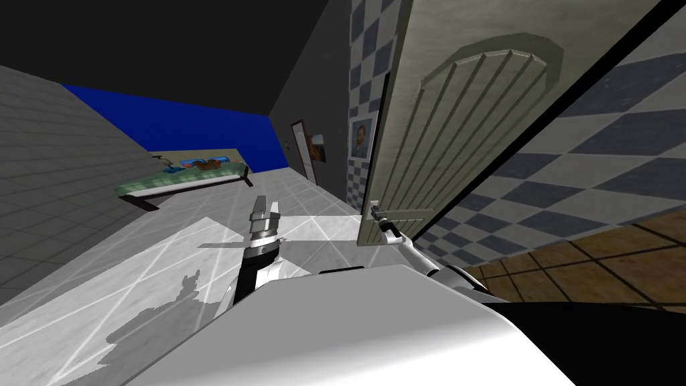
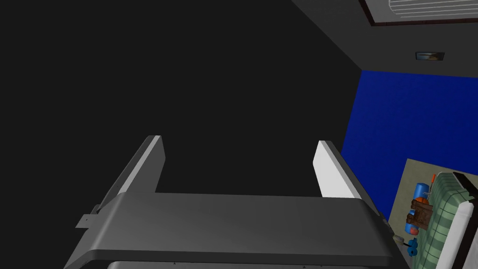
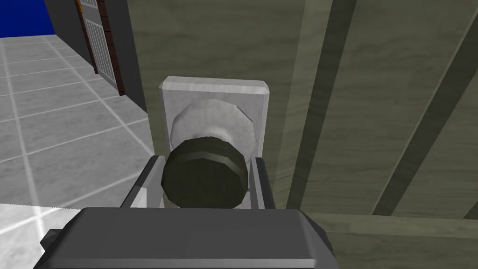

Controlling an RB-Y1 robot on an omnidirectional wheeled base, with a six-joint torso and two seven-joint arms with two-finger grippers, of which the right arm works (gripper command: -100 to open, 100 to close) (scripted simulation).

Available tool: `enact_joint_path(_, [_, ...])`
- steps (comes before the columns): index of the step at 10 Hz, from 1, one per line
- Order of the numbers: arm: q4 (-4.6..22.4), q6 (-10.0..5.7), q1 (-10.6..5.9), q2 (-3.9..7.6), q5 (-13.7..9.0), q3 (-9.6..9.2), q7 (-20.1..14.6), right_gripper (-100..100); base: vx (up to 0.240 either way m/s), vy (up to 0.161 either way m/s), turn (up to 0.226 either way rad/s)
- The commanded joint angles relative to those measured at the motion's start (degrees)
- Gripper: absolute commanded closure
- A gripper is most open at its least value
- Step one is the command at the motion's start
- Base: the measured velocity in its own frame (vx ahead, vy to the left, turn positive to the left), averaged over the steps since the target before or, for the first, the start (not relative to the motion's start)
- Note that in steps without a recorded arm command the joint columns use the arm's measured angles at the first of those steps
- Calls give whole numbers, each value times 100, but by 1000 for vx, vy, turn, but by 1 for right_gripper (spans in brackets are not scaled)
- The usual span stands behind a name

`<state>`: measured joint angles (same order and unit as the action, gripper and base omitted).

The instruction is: Pull the door open

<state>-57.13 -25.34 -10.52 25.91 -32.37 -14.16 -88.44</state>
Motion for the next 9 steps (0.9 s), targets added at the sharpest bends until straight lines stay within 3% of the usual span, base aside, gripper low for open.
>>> enact_joint_path(1, [-82,-45,52,83,28,-139,-130,100,-196,-113,83])
enact_joint_path(3, [-162,-69,91,166,53,-265,-241,100,-193,-85,68])
enact_joint_path(4, [-146,-44,90,139,46,-226,-192,100,-93,-29,27])
enact_joint_path(7, [-464,-243,314,514,131,-637,-561,100,-110,-49,0])
enact_joint_path(9, [-609,-335,408,684,168,-814,-722,100,-147,-62,-3])
